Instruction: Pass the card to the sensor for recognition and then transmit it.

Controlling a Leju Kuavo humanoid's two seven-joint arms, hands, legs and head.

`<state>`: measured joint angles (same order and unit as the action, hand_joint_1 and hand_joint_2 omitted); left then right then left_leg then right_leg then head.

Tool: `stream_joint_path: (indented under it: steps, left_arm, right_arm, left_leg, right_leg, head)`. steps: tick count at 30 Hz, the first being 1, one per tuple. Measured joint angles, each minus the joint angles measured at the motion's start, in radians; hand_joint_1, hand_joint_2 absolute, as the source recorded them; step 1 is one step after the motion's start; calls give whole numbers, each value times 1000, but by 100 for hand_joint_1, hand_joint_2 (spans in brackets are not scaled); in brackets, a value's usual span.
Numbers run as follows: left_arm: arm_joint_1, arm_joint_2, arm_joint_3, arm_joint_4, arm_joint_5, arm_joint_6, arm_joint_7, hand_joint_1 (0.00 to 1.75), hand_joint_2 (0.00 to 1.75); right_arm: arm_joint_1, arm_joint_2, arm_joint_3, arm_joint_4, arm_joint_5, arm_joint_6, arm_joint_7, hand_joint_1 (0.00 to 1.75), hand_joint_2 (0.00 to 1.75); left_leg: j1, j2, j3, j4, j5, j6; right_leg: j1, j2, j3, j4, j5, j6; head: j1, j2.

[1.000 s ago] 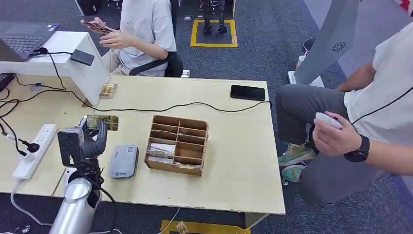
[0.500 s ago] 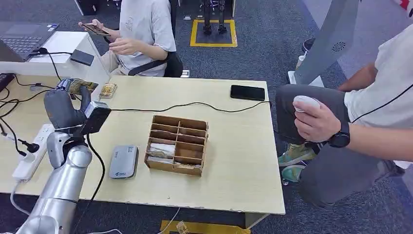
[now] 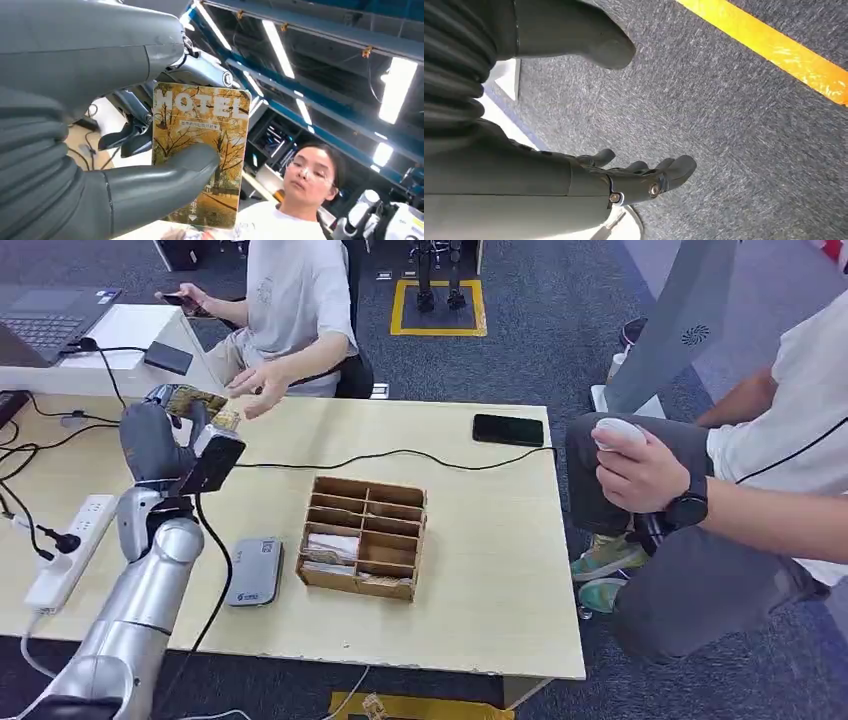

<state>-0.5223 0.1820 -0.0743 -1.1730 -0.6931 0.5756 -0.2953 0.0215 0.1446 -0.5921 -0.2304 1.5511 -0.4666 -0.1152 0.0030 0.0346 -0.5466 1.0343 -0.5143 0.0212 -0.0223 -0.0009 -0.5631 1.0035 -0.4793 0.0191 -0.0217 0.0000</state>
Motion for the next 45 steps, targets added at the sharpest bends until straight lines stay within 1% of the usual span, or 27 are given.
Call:
stream_joint_path:
  steps: [8,9,13,16,17,22,26,27,28,30,33,34,38,39,41,44,45]
  left_arm:
    - [-18,-3,-28,24,-17,0,10,175,175]
    - [-20,-3,-30,27,-19,1,11,0,175]
    - [-26,-4,-35,37,-17,0,11,0,175]
    - [-36,-5,-42,47,0,-24,13,0,175]
    - [-40,-5,-45,51,8,-38,21,0,175]
    - [-41,-4,-55,54,2,-64,49,0,175]
    - [-31,-8,-57,51,79,-107,64,0,175]
    - [-21,-13,-57,38,139,-155,69,0,175]
    - [-7,-16,-57,20,190,-197,70,0,175]
    - [28,-22,-58,-23,256,-278,71,0,175]
    - [99,-14,-75,-126,311,-395,63,0,175]
    - [130,-2,-87,-179,316,-449,58,0,175]
    - [241,54,-136,-355,245,-514,39,0,175]
    - [267,76,-155,-392,232,-532,35,0,175]
    - [311,107,-181,-462,210,-549,27,0,175]
    - [352,149,-211,-533,169,-569,9,0,175]
    - [362,164,-224,-556,137,-572,8,0,175]
  right_arm:
    - [-4,-14,0,29,0,-15,-5,0,175]
    - [-4,-16,0,32,0,-17,-5,0,175]
    - [-6,-21,0,45,-11,-27,-5,0,175]
    - [-10,-23,0,56,-13,-34,-5,0,175]
    - [-12,-23,0,60,-14,-35,-4,0,175]
    - [-18,-25,0,80,-17,-53,-4,0,175]
    - [-23,-29,0,105,-34,-79,-5,0,175]
    - [-26,-30,-2,119,-39,-102,-5,0,175]
    - [-30,-34,-3,138,-44,-118,-5,0,175]
    - [-33,-37,-6,158,-52,-130,-5,0,175]
    - [-33,-41,-10,181,-56,-136,-5,0,175]
    - [-33,-42,-10,188,-61,-135,-5,0,175]
    - [-33,-48,-10,203,-72,-134,0,0,175]
    - [-33,-50,-10,205,-74,-134,0,0,175]
    - [-33,-52,-10,209,-84,-134,1,0,175]
    - [-34,-54,-10,212,-91,-134,-1,0,175]
    - [-34,-54,-10,212,-92,-134,-3,0,175]
  left_leg:
    - [0,0,0,0,0,0]
    - [0,0,0,0,0,0]
    - [0,0,0,0,0,0]
    - [0,0,0,0,0,0]
    - [0,0,0,0,0,0]
    - [0,0,0,0,0,0]
    - [0,0,0,0,0,0]
    - [0,0,0,0,0,0]
    - [0,0,0,0,0,0]
    - [0,0,-1,0,0,0]
    - [0,1,-1,0,0,0]
    - [0,1,-1,0,-1,0]
    - [0,1,-1,0,-1,0]
    - [0,1,-1,0,-1,0]
    - [0,1,-1,0,-1,0]
    - [0,1,-1,0,-1,0]
    - [0,1,-1,0,-1,0]
  right_leg:
    - [0,0,0,0,0,0]
    - [0,0,0,0,0,0]
    - [0,0,0,0,0,0]
    - [0,0,0,0,0,0]
    - [0,0,0,0,0,0]
    - [0,0,0,0,0,0]
    - [0,0,0,0,0,0]
    - [0,0,0,0,0,0]
    - [0,0,0,0,0,0]
    - [0,0,0,0,0,0]
    - [0,1,0,0,0,0]
    - [0,1,-1,0,0,0]
    - [0,1,-1,0,0,0]
    - [0,1,-1,0,-1,0]
    - [0,1,-1,0,-1,0]
    - [0,1,-1,0,-1,0]
    - [0,1,-1,0,-1,0]
  head:
    - [0,0]
    - [0,0]
    - [0,0]
    - [0,0]
    - [0,0]
    - [0,0]
    - [0,0]
    - [0,0]
    - [0,0]
    - [0,0]
    - [0,0]
    - [0,0]
    - [0,0]
    - [0,0]
    - [0,0]
    - [0,0]
    - [0,0]
